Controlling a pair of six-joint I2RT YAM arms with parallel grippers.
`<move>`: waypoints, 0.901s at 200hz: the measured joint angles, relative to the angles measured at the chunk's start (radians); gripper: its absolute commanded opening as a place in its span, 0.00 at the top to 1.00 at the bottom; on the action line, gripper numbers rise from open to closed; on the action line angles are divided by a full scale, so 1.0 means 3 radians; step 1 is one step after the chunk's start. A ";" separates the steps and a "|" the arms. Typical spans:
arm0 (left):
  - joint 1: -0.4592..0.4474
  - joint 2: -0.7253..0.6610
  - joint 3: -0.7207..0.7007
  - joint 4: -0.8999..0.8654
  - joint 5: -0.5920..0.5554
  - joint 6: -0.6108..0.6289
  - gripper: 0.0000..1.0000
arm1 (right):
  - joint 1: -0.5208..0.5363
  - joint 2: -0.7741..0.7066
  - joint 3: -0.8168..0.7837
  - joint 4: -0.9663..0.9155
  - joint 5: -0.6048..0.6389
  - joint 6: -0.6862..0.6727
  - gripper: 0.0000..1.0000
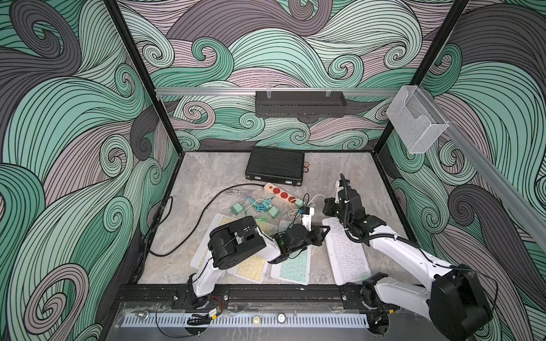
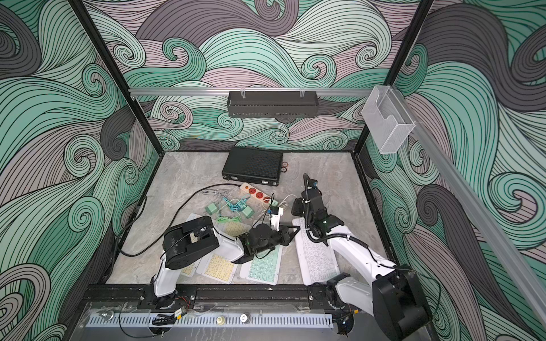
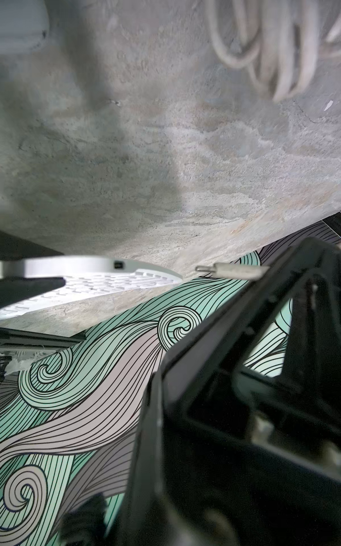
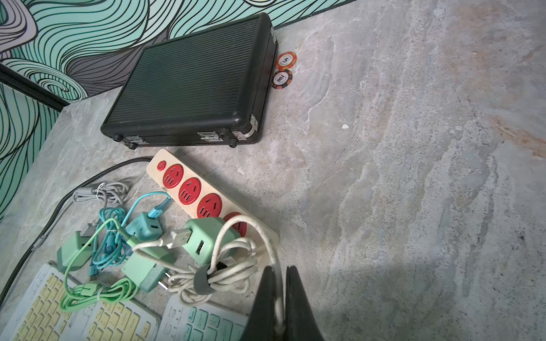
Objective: Unplug the wireless keyboard
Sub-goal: Remove the power cord from the keyboard, then place the keyboard at the center of the board.
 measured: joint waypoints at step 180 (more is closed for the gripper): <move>0.0107 -0.0566 0.0071 -0.1387 0.0075 0.0710 0.46 | -0.0015 0.0058 0.0000 -0.0107 0.0057 0.0098 0.93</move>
